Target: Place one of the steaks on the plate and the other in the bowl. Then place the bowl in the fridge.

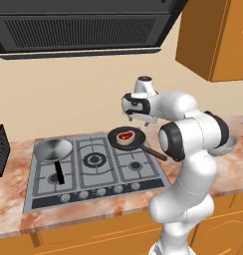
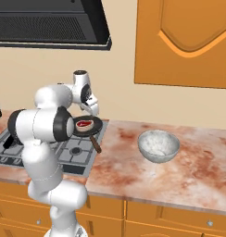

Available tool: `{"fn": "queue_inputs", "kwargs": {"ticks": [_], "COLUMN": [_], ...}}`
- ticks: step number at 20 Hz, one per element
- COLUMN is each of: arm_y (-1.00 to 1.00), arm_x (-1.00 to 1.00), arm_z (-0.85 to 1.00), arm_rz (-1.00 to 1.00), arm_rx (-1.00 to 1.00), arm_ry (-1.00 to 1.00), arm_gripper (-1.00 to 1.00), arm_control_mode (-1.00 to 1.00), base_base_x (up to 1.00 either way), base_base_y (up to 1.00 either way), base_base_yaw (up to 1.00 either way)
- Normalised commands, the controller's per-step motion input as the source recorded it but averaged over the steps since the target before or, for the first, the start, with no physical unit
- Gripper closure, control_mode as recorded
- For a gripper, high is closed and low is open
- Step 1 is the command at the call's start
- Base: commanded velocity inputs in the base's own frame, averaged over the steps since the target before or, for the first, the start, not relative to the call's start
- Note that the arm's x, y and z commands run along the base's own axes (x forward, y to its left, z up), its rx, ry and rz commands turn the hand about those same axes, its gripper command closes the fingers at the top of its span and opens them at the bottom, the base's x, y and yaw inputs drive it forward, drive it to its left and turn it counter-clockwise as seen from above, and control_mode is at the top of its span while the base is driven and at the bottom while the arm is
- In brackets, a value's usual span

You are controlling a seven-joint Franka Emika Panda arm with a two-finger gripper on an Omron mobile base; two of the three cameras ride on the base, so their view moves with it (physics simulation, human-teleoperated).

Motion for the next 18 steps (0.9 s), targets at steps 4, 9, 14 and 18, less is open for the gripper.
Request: {"fn": "queue_inputs", "kwargs": {"ticks": [4, 9, 14, 18], "arm_y": [0.12, 0.01, 0.05, 0.21], "arm_x": [0.04, 0.39, 0.27, 0.11], "arm_z": [-0.21, -0.19, -0.31, -0.28], "arm_rz": [-0.02, 0.00, 0.00, -0.02], "arm_rx": [0.00, 0.00, -0.01, -0.04], "arm_ry": [0.13, 0.07, 0.07, 0.19], "arm_gripper": [-1.00, -1.00, -1.00, -1.00], "arm_control_mode": [-1.00, -1.00, -1.00, -1.00], "base_base_x": [0.00, 0.00, 0.00, 0.00], "base_base_y": [0.00, 0.00, 0.00, 0.00], "base_base_yaw": [0.00, 0.00, 0.00, 0.00]}}
